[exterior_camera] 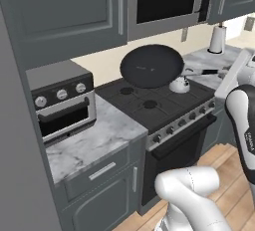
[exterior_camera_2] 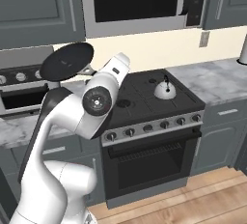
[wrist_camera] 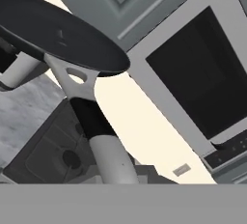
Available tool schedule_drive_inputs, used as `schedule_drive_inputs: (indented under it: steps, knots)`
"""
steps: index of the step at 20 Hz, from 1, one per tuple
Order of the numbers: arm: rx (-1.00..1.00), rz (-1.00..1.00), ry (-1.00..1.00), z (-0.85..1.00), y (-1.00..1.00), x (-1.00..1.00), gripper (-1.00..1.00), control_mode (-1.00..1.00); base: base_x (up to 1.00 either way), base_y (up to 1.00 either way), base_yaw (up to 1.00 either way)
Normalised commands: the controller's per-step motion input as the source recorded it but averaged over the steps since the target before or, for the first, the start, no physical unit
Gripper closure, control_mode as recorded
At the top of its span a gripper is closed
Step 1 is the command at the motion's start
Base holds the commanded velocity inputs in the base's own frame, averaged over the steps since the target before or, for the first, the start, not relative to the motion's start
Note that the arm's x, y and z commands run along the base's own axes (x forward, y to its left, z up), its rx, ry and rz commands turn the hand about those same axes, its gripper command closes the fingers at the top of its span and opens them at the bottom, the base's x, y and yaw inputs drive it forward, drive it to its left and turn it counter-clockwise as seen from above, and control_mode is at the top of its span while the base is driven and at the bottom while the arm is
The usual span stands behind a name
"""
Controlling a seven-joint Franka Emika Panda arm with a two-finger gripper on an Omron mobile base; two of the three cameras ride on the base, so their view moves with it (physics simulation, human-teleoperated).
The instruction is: Pick the pan from the cabinet and place it on the stove. Then turn on the stove burner for the pan.
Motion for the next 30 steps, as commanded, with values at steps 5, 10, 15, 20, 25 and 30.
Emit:
schedule_drive_inputs:
  steps: [5,10,15,20,25,30]
  knots:
    - [0.00,0.00,0.00,0.00,0.00,0.00,1.00,1.00,0.00,-0.07,0.00]
    - [0.02,0.00,0.00,-0.08,-0.23,0.00,1.00,-1.00,0.00,-0.09,0.00]
    - [0.00,0.00,0.03,-0.25,-0.36,0.08,1.00,-1.00,0.00,0.00,0.00]
    - [0.00,0.00,0.02,-0.34,-0.27,0.34,1.00,-1.00,0.00,0.00,0.00]
    - [0.00,0.01,0.00,-0.34,-0.32,0.42,1.00,-1.00,0.00,0.00,0.00]
    - [0.01,0.06,0.00,-0.29,-0.44,0.40,1.00,-1.00,0.00,0.00,0.00]
